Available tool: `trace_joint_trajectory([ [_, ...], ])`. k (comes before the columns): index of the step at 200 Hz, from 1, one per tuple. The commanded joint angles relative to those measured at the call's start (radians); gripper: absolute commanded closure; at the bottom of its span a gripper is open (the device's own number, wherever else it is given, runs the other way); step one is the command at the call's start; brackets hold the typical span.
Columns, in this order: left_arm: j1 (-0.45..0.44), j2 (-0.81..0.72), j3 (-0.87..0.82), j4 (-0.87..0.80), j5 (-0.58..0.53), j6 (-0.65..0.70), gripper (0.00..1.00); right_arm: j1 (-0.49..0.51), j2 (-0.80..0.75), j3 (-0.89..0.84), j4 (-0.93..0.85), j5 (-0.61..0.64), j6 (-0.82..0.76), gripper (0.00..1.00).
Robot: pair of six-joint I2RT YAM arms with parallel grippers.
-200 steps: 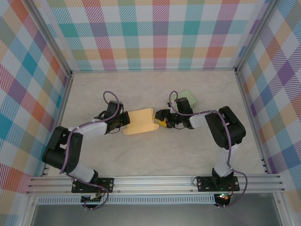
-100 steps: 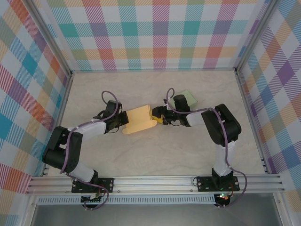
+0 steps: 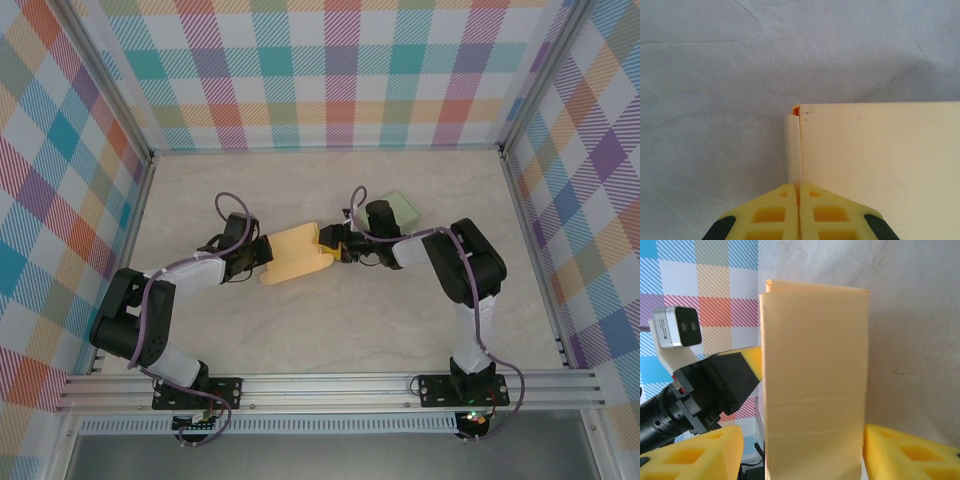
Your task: Fold the paper box
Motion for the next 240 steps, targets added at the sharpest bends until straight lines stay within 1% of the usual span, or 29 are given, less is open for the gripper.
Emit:
trace_joint_trajectory([
  [1,-0.002,0.029,0.006,-0.093,0.037,0.023,0.92,0.015,-0.05,-0.032,0.038,-0.011,-0.014,0.33],
  [12,-0.001,0.03,0.01,-0.097,0.034,0.023,0.92,0.014,-0.059,-0.042,0.04,-0.003,-0.015,0.31],
  [51,-0.002,0.027,0.013,-0.105,0.027,0.028,0.92,0.013,-0.048,-0.046,0.08,-0.005,0.012,0.32],
  [67,-0.002,0.023,0.014,-0.104,0.036,0.028,0.92,0.013,-0.034,-0.035,0.086,-0.007,0.018,0.37],
  [77,-0.002,0.018,0.015,-0.101,0.04,0.028,0.92,0.013,-0.024,-0.031,0.097,-0.011,0.028,0.45],
  [84,-0.002,0.014,0.015,-0.101,0.043,0.028,0.92,0.013,-0.018,-0.03,0.106,-0.012,0.034,0.48],
  [103,-0.002,0.003,0.017,-0.096,0.051,0.029,0.92,0.013,-0.012,-0.026,0.107,-0.012,0.043,0.49],
  [123,-0.002,-0.008,0.022,-0.099,0.055,0.03,0.9,0.012,-0.014,-0.029,0.107,-0.01,0.048,0.56],
  [146,-0.002,-0.047,0.022,-0.095,0.069,0.033,0.87,0.012,-0.04,-0.04,0.077,0.006,0.056,0.58],
  [159,-0.002,-0.094,0.014,-0.092,0.068,0.038,0.82,0.012,-0.064,-0.044,0.035,0.015,0.066,0.59],
  [165,-0.002,-0.12,0.01,-0.089,0.069,0.042,0.77,0.009,-0.076,-0.046,0.019,0.019,0.073,0.59],
  [179,-0.002,-0.195,-0.004,-0.076,0.069,0.056,0.62,0.002,-0.107,-0.056,-0.049,0.021,0.099,0.59],
  [201,-0.014,-0.335,-0.043,-0.023,0.07,0.103,0.51,-0.027,-0.156,-0.086,-0.094,0.008,0.147,0.59],
  [216,-0.048,-0.436,-0.091,0.055,0.07,0.212,0.44,-0.052,-0.191,-0.116,-0.09,-0.018,0.195,0.59],
  [221,-0.07,-0.466,-0.11,0.085,0.073,0.258,0.4,-0.059,-0.2,-0.125,-0.088,-0.031,0.21,0.59],
  [232,-0.12,-0.537,-0.156,0.149,0.091,0.392,0.36,-0.073,-0.22,-0.141,-0.092,-0.056,0.237,0.59],
  [240,-0.166,-0.586,-0.195,0.195,0.118,0.492,0.31,-0.08,-0.233,-0.148,-0.109,-0.076,0.249,0.59],
])
